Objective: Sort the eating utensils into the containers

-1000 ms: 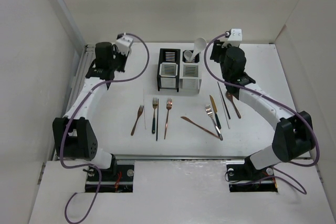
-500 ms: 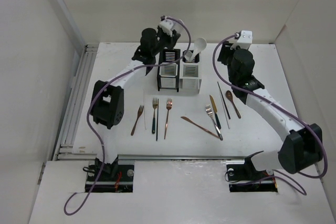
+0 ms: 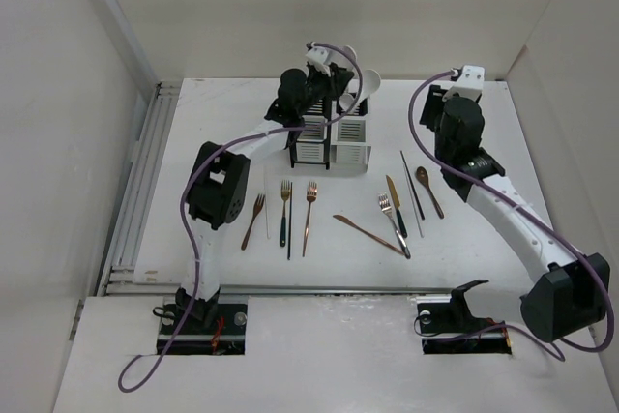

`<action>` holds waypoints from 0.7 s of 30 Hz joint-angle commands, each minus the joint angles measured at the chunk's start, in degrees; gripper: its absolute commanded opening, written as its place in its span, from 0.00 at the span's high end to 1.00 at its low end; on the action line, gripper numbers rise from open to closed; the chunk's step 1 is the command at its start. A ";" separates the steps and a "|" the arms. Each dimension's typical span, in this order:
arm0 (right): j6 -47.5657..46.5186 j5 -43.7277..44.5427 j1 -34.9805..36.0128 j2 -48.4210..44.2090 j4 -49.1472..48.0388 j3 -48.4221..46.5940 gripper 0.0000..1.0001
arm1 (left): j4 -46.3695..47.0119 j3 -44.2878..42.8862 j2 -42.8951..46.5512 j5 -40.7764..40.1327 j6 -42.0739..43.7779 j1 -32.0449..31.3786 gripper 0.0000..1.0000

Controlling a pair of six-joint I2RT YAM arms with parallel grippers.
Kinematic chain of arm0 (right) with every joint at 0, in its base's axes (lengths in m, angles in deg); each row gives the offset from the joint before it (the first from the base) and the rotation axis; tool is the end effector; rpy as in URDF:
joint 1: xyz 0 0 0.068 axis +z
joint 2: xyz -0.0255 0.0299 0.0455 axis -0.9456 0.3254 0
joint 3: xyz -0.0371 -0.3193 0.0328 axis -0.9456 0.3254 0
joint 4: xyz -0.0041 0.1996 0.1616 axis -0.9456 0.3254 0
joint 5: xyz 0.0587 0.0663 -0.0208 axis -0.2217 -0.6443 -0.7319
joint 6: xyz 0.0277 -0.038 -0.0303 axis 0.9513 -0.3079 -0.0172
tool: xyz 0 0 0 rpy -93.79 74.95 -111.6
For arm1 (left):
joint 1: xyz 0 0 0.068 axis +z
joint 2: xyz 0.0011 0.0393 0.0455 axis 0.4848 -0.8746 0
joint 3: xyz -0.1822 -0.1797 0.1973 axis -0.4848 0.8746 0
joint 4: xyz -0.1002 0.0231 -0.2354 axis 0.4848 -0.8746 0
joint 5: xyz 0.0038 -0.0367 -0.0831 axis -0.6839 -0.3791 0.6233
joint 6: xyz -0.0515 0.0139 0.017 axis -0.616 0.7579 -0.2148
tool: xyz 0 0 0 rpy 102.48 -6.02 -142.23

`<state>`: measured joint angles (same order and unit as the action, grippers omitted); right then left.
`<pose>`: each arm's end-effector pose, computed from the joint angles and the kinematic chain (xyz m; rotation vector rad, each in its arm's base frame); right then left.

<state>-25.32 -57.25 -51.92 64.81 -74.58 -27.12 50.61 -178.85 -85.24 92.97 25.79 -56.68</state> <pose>0.2613 0.0691 0.4136 0.1712 1.6552 -0.1710 0.4744 -0.2631 0.3438 0.5139 1.2478 -0.7376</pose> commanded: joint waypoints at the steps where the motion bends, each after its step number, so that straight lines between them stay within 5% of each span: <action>1: -1.03 1.30 -0.64 -1.70 1.28 0.07 0.41 | 7.28 -2.03 -0.01 -0.55 -1.09 -1.76 1.00; 9: -2.17 2.00 -1.68 -4.07 3.04 1.20 0.41 | 3.50 -1.34 -2.64 -4.94 -1.17 -2.29 1.00; 16: -2.70 -2.21 -2.83 -4.08 8.13 0.69 0.29 | 3.50 0.07 -4.49 -5.47 0.14 -3.34 1.00; 17: -2.70 -3.44 -2.83 -4.07 9.70 0.68 0.21 | 3.50 0.08 -4.49 -5.47 0.15 -3.34 0.97; 18: -3.22 -4.93 -3.35 -3.38 10.68 0.68 0.16 | 3.50 0.08 -4.49 -5.47 0.15 -3.34 0.80; 21: -3.23 -11.70 -4.85 -1.01 17.41 -1.68 0.05 | 2.97 1.31 -4.49 -5.47 0.15 -3.34 0.60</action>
<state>-28.12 -62.23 -55.46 61.93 -64.33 -26.51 50.82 -178.15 -90.86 87.92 25.73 -59.68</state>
